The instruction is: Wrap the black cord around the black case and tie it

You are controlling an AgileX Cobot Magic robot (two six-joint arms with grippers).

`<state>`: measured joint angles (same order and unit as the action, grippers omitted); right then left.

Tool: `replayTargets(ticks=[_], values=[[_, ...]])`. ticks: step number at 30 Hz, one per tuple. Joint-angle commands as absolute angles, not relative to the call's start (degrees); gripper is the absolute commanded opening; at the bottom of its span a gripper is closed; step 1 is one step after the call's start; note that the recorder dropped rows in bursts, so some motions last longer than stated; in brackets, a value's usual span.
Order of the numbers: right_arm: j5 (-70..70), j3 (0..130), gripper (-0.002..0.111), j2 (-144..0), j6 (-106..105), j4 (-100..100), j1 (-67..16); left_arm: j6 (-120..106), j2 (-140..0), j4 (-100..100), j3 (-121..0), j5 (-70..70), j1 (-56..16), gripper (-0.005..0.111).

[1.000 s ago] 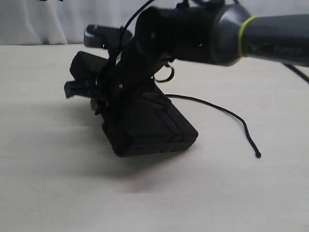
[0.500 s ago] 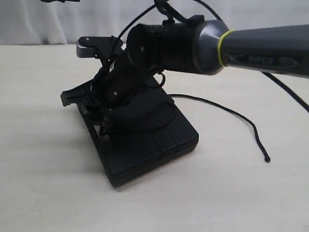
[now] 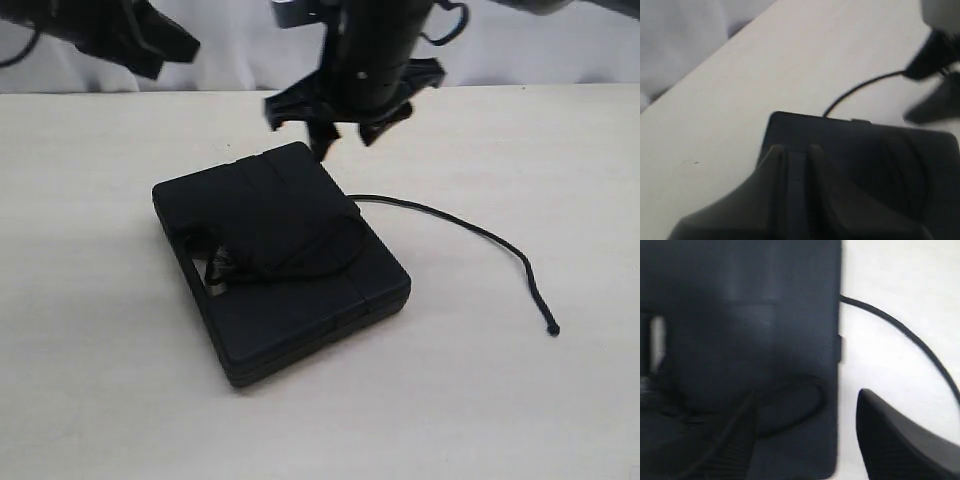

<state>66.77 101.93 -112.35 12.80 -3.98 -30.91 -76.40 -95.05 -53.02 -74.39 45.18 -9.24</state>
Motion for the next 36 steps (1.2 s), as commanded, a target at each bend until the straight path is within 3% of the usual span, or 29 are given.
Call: replayTargets(ticks=[1, 7, 13, 21, 24, 30, 36], values=[[65.7, 95.3, 0.055, -110.2, 12.2, -3.1, -22.9, -90.6, -98.6, -54.2, -71.4, 49.9, -15.3, 0.012], [55.9, 83.0, 0.055, -109.3, 6.7, 5.2, -13.1, -94.2, -104.5, -45.1, -70.8, 48.0, -22.8, 0.012], [48.4, 76.3, 0.055, -109.3, 3.7, 5.5, -6.5, -88.0, -108.6, -50.5, -70.8, 44.1, -25.8, 0.013], [48.1, 75.0, 0.055, -112.0, 0.0, 9.9, 0.4, -78.0, -113.3, -50.6, -72.1, 41.2, -28.1, 0.046], [48.2, 75.0, 0.055, -112.7, -0.8, 10.3, 0.5, -77.9, -114.5, -51.3, -72.1, 39.2, -28.4, 0.05], [48.1, 75.0, 0.055, -113.2, -1.3, 9.4, 0.5, -77.9, -116.0, -51.5, -72.1, 31.9, -29.3, 0.045], [48.5, 75.0, 0.055, -115.7, -2.4, 9.4, 0.5, -78.1, -116.2, -51.2, -72.1, 30.9, -29.4, 0.009]])
